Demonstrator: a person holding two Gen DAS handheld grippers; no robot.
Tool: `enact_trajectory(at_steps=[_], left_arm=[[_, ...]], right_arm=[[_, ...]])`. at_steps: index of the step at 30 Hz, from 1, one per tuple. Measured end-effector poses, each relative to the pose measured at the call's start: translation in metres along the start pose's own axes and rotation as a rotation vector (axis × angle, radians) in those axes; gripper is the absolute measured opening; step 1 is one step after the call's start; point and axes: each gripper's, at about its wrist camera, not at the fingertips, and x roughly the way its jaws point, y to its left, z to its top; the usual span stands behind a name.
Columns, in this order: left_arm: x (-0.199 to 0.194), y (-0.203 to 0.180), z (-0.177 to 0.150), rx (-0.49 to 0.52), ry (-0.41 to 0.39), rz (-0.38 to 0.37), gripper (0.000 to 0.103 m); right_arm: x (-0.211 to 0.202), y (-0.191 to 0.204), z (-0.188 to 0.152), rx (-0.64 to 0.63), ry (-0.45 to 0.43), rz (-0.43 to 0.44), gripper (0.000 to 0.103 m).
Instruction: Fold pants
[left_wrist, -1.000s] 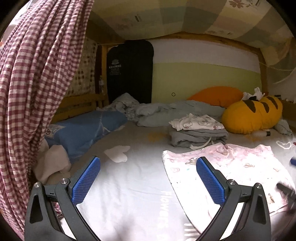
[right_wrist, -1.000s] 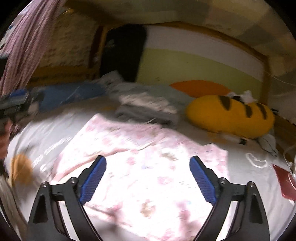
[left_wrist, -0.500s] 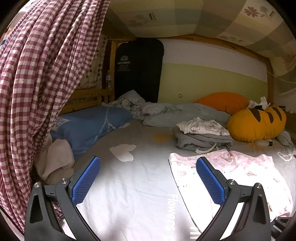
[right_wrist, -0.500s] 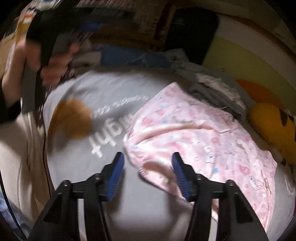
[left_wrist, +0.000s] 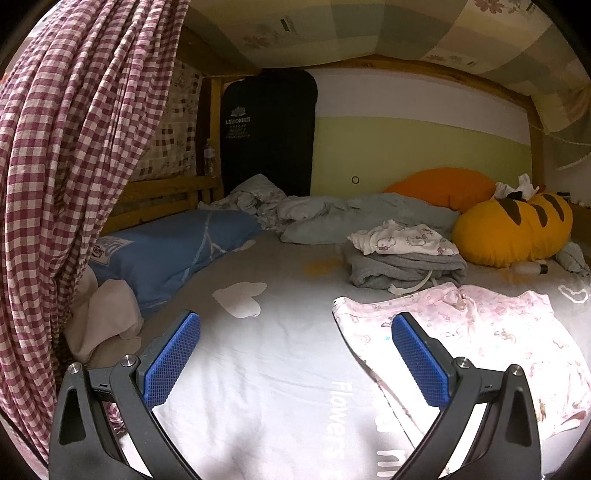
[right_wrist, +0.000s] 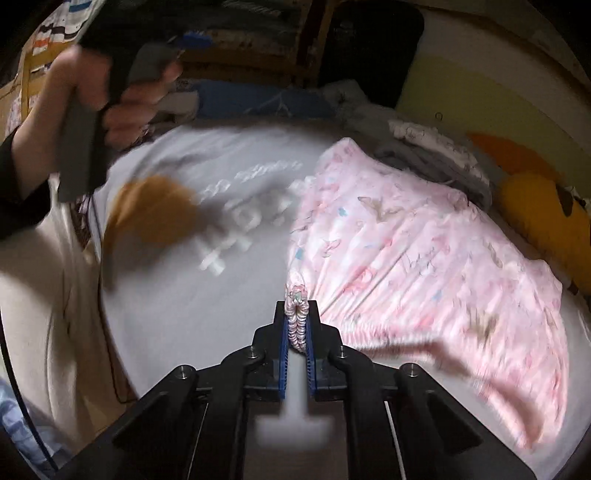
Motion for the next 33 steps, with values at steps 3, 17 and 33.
enact_trajectory(at_steps=[3,17,33], left_arm=[[0.006,-0.003,-0.001,0.005,0.011,0.001,0.103],[0.137,-0.007,0.024,-0.089,0.218,-0.139,0.101],[0.267,-0.025,-0.012,-0.155,0.556,-0.245,0.065]], right_arm=[[-0.003,-0.004,0.000,0.022,0.013,0.031,0.008],[-0.013,-0.155,0.082,0.363,-0.175,-0.081,0.054],[0.234,-0.358,0.164,0.645,0.210,0.000,0.046]])
